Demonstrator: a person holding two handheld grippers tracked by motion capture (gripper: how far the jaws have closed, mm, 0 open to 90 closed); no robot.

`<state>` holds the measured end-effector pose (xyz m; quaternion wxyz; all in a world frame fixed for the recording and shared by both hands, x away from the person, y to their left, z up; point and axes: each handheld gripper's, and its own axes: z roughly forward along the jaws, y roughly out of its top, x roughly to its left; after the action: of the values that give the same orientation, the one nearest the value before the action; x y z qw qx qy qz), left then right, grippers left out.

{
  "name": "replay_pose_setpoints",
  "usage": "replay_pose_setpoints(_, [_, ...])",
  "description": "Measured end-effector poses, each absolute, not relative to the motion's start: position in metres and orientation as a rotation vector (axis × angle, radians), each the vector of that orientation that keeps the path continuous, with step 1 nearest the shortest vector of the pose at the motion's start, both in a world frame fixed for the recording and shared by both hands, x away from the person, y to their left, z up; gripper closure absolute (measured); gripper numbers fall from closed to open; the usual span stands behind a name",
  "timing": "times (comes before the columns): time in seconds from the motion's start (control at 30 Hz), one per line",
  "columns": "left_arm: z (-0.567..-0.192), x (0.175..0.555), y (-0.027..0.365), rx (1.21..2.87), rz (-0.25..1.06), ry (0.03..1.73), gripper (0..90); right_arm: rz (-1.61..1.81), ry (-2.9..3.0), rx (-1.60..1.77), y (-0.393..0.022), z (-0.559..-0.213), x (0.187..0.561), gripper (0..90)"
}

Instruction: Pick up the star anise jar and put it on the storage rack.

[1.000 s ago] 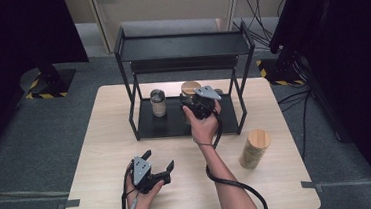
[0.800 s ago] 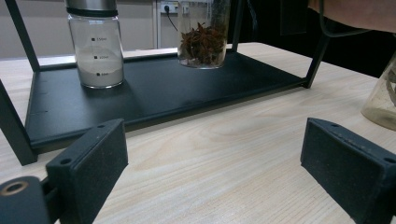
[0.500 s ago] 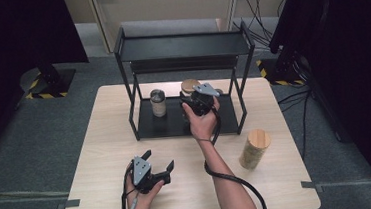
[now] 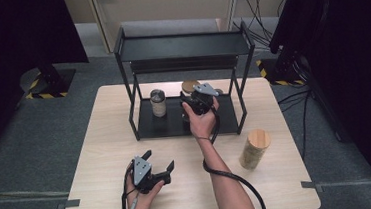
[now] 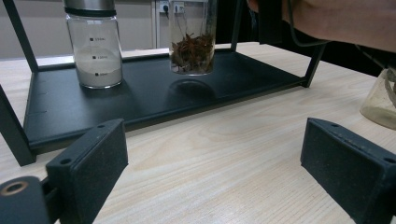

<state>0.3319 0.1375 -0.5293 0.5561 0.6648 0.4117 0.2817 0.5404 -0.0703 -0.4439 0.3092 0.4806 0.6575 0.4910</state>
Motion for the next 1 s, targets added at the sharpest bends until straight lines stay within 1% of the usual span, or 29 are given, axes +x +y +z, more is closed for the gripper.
replay_pose_setpoints(0.7, [-0.529,0.332,0.137,1.572,0.667,0.97,6.6,1.29,1.729,1.242,-0.073,-0.457,0.542,25.1])
replay_pose_setpoints(0.9, [-0.529,0.332,0.137,1.571,0.668,0.97,6.6,1.311,1.737,1.243,-0.073,-0.456,0.542,22.2])
replay_pose_setpoints(1.0, [-0.529,0.332,0.137,1.569,0.664,0.972,6.6,1.328,1.74,1.254,-0.074,-0.455,0.543,17.2])
